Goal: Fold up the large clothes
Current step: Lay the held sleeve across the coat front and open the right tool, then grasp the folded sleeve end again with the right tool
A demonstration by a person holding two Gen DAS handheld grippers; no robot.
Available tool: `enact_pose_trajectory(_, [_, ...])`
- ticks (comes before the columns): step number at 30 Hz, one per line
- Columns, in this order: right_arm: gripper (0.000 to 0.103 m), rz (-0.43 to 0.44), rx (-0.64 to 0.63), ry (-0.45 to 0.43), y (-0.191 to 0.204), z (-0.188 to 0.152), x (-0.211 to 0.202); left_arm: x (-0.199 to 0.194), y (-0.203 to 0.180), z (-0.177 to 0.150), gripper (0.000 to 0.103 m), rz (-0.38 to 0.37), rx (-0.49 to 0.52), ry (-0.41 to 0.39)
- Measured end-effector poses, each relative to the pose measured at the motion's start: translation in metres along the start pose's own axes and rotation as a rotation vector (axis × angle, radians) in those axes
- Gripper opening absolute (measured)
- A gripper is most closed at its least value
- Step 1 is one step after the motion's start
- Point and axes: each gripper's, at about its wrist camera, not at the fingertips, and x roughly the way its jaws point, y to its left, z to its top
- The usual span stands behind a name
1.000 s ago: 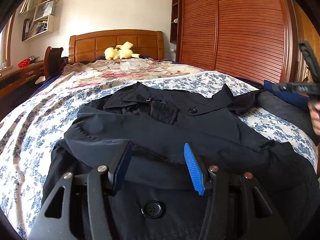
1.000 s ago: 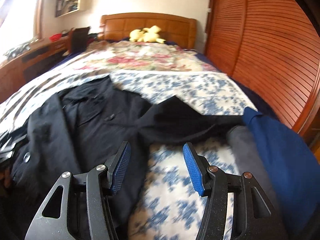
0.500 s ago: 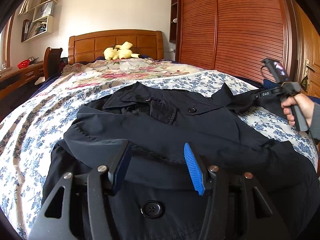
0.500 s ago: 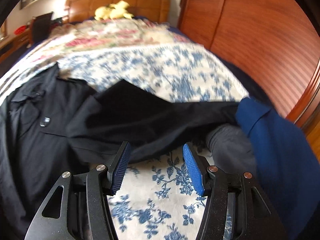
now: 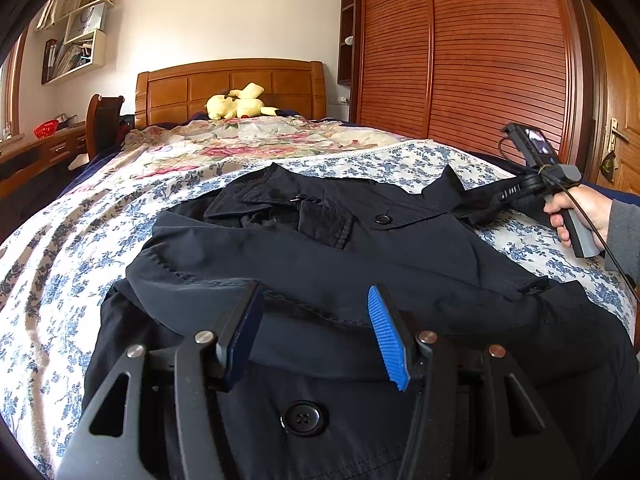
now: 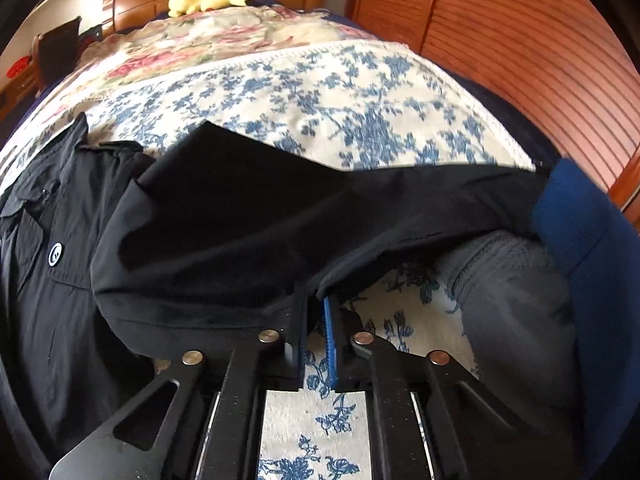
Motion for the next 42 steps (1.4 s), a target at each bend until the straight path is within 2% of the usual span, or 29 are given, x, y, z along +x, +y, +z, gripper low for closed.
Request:
enact_pose_trajectory(7, [0.001,0.101,-0.104,-0.149,0.041,0.013,-0.047,-0.001,-0.001,0.000,0.054,0.000,0.003,0.000])
enact_pose_trajectory(11, [0.001,0.253,-0.197,-0.234,0.084,0.000,-0.088,0.000,-0.001,0.000,0.054,-0.001,0.002,0.000])
enact_pose_trajectory(15, [0.001,0.374,-0.305,-0.258,0.129,-0.026,-0.118,0.001,-0.001,-0.001,0.054,-0.001,0.002,0.001])
enact_pose_trajectory(18, [0.001,0.411,-0.357,-0.238,0.149,-0.042,-0.125,0.001,-0.001,0.000,0.054,-0.001,0.002,0.002])
enact_pose_trajectory(22, [0.001,0.409,-0.378,-0.201,0.161,-0.063,-0.123,0.001,-0.001,-0.001,0.054,-0.001,0.002,0.000])
enact_pose_trajectory(27, [0.001,0.375,-0.366,-0.174,0.149,-0.080,-0.122,0.001,-0.001,0.000,0.054,-0.001,0.002,0.001])
enact_pose_trajectory(29, [0.006,0.357,-0.334,-0.160,0.142,-0.083,-0.123,0.001,-0.001,0.000,0.054,-0.001,0.002,0.002])
enact_pose_trajectory(32, [0.024,0.347,-0.319,-0.172,0.130,-0.083,-0.126,0.001,-0.001,0.000,0.054,0.000,0.003,0.001])
enact_pose_trajectory(34, [0.048,0.313,-0.308,-0.188,0.122,-0.081,-0.126,0.001,-0.001,0.000,0.054,0.000,0.003,0.001])
enact_pose_trajectory(39, [0.051,0.251,-0.291,-0.210,0.102,-0.074,-0.118,0.001,-0.001,0.000,0.054,0.000,0.003,0.002])
enact_pose_trajectory(42, [0.052,0.229,-0.271,-0.191,0.091,-0.071,-0.107,0.001,-0.001,0.000,0.054,0.000,0.003,0.001])
